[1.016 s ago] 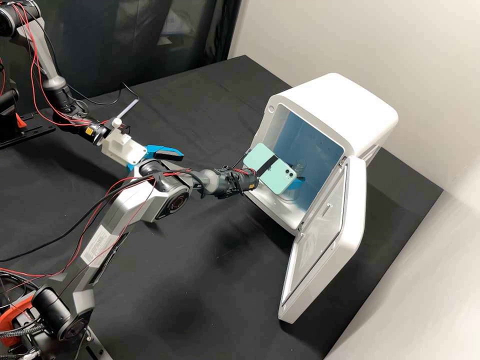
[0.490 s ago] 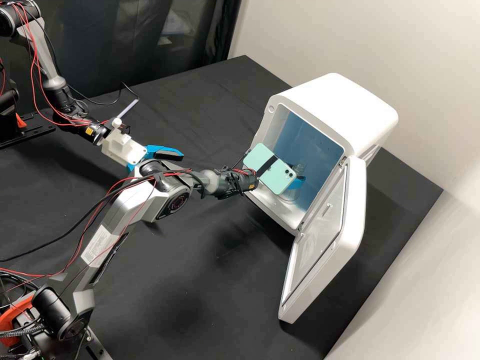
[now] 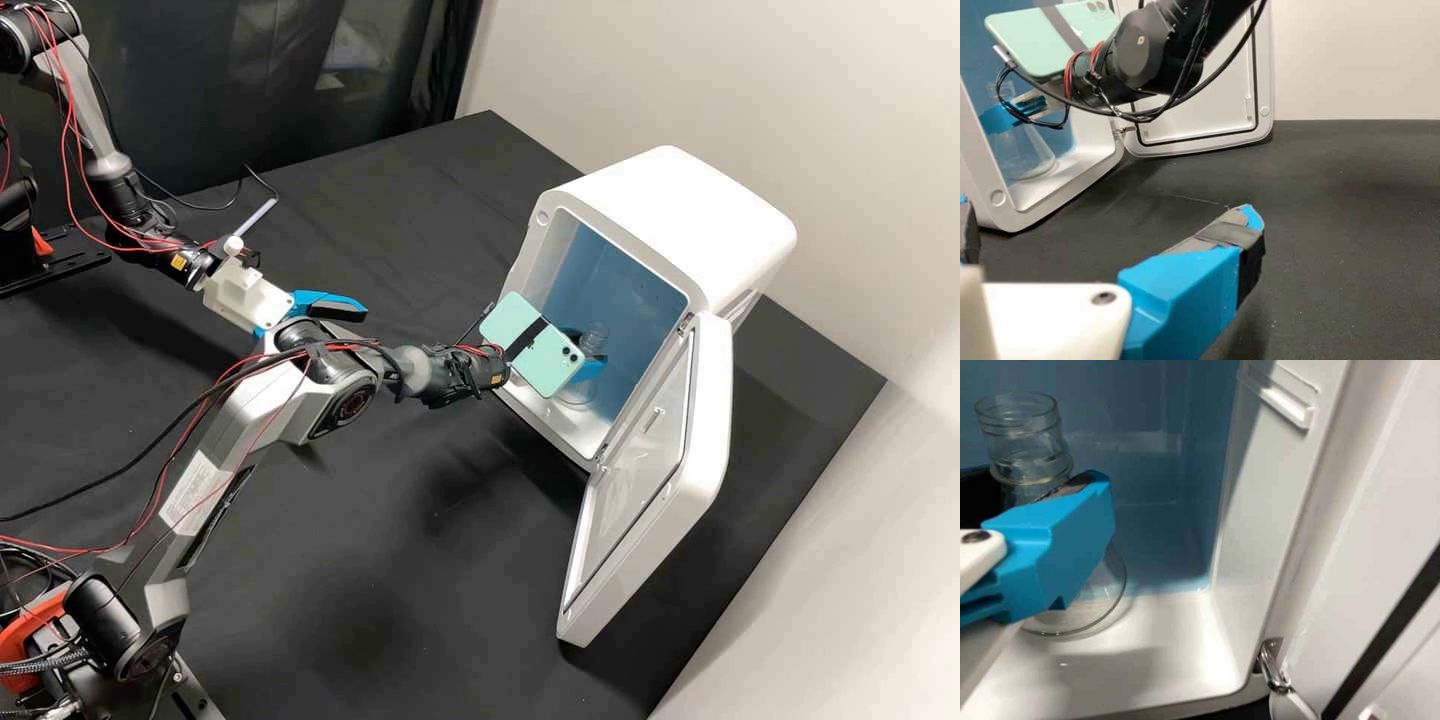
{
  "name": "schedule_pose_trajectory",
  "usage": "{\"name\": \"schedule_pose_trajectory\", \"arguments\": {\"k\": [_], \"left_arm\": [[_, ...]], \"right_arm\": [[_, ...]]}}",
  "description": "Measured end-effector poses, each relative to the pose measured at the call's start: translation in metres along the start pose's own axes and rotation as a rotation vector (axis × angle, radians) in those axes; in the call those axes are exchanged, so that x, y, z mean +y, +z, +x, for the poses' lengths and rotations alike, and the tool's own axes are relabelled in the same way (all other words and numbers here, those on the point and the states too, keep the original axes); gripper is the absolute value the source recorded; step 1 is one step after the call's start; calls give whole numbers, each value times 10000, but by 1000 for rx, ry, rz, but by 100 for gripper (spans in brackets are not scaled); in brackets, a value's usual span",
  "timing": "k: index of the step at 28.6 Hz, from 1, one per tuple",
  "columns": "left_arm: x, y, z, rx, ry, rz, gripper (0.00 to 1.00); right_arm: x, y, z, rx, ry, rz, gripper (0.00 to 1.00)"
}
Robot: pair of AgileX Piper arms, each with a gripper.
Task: Take the flask out of the incubator
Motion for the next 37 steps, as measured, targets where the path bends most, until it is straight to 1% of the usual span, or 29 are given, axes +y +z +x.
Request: {"name": "schedule_pose_trajectory", "arguments": {"k": [2, 8, 11, 13, 17, 21, 22, 24, 25, 27, 28, 30, 31, 33, 34, 37], "left_arm": [[0, 0, 0, 0, 0, 0, 100], [0, 0, 0, 0, 0, 0, 100], [0, 0, 0, 0, 0, 0, 100], [0, 0, 0, 0, 0, 0, 100], [0, 0, 0, 0, 0, 0, 100], [0, 0, 0, 0, 0, 0, 100], [0, 0, 0, 0, 0, 0, 100], [0, 0, 0, 0, 0, 0, 100], [0, 0, 0, 0, 0, 0, 100], [0, 0, 0, 0, 0, 0, 100], [0, 0, 0, 0, 0, 0, 100], [0, 0, 0, 0, 0, 0, 100], [0, 0, 0, 0, 0, 0, 100], [0, 0, 0, 0, 0, 0, 100], [0, 0, 0, 0, 0, 0, 100], [0, 0, 0, 0, 0, 0, 100]], "right_arm": [[-9, 12, -7, -3, -1, 1, 0], [-26, 21, -21, 6, -4, 2, 0], [-35, 40, -38, 8, 6, 2, 0], [-41, 49, -54, 12, 8, 9, 0], [-36, 55, -137, 19, -2, 21, 0], [-37, 79, -259, 31, -6, 41, 0], [-39, 92, -306, 39, -2, 51, 0], [-50, 122, -382, 41, -3, 63, 0], [-38, 130, -414, 45, 1, 70, 0], [-25, 166, -502, 49, 1, 89, 0], [-22, 204, -539, 43, 2, 99, 0], [0, 242, -619, 44, 9, 117, 0], [8, 257, -659, 49, 13, 115, 0], [13, 318, -761, 56, 17, 118, 0], [4, 377, -837, 52, 13, 120, 0], [4, 454, -990, 55, -1, 116, 0]]}}
